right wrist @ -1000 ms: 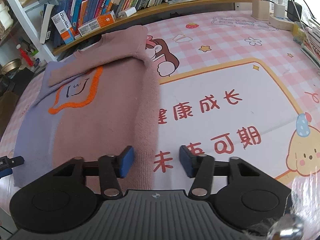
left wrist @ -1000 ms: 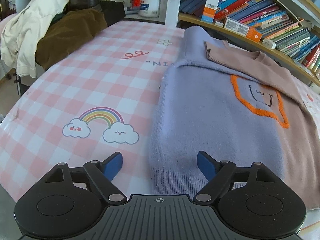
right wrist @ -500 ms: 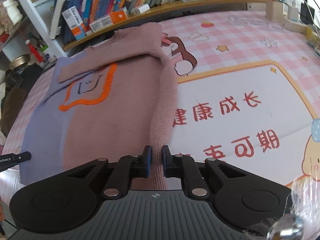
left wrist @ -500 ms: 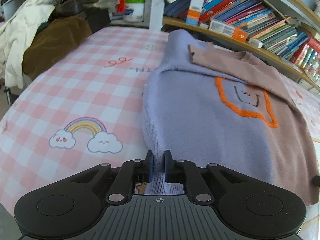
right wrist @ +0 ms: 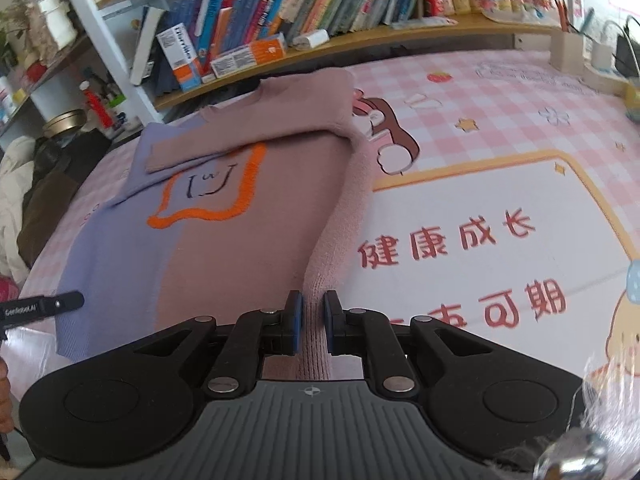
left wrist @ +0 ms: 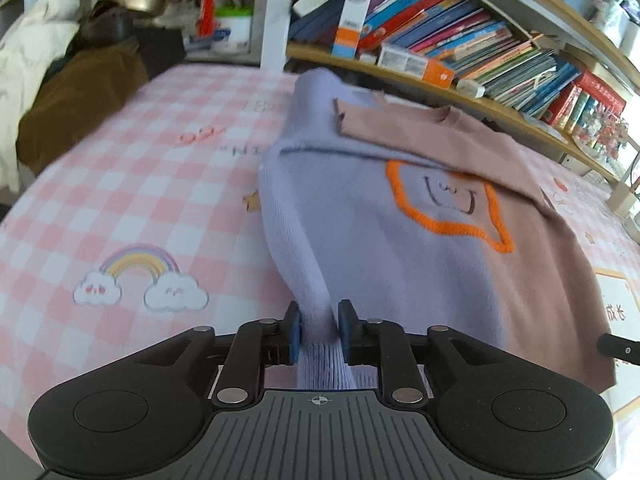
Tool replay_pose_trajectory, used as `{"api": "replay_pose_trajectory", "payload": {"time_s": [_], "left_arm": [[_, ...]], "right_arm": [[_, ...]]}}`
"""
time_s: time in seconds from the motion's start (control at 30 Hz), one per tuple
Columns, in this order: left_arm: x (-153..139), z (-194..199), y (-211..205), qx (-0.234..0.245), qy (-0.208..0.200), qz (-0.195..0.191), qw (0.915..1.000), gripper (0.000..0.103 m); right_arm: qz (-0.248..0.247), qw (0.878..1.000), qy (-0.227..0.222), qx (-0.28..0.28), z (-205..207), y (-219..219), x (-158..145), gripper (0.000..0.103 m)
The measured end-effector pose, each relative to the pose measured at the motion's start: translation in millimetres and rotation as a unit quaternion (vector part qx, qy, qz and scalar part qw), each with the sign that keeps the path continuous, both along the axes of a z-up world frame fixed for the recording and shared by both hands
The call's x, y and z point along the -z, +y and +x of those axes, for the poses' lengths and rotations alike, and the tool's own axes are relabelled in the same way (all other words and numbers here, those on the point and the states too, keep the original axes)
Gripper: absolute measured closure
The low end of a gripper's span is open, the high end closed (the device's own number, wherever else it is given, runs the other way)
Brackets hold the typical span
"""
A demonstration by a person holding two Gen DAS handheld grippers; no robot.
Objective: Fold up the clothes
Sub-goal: 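Pinch the pink side edge with the right gripper while the left gripper pinches the lavender hem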
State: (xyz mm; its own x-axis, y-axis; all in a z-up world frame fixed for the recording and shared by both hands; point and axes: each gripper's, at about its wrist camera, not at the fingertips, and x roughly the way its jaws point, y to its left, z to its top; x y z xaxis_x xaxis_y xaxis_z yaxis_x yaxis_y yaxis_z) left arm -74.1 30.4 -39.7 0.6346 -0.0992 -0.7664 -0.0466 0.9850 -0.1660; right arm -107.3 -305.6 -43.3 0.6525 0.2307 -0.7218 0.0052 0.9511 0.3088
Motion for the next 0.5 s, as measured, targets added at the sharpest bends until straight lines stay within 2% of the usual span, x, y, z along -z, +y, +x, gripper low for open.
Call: {"api": "replay_pose_trajectory", "payload": {"time_s": [0.23,0.33,0.5], "left_arm": [[9.2,-3.5,9.3,-0.008,0.019,-0.015,0.9997,0.079],[9.5,-2.2,12.2,-0.009,0.018,-0.019,0.9996,0.079],[9.9,3.2,19.6,-0.016,0.019,-0.025,0.9994,0.079]], "right_arm": [[0.008,1.000,0.019,-0.005,3.3,4.9,7.9,0.084],[0.010,1.000,0.020,0.002,7.1,4.4,9.2,0.076],[0.022,0.999,0.020,0.025,19.4,-2.7,13.1,0.076]]}}
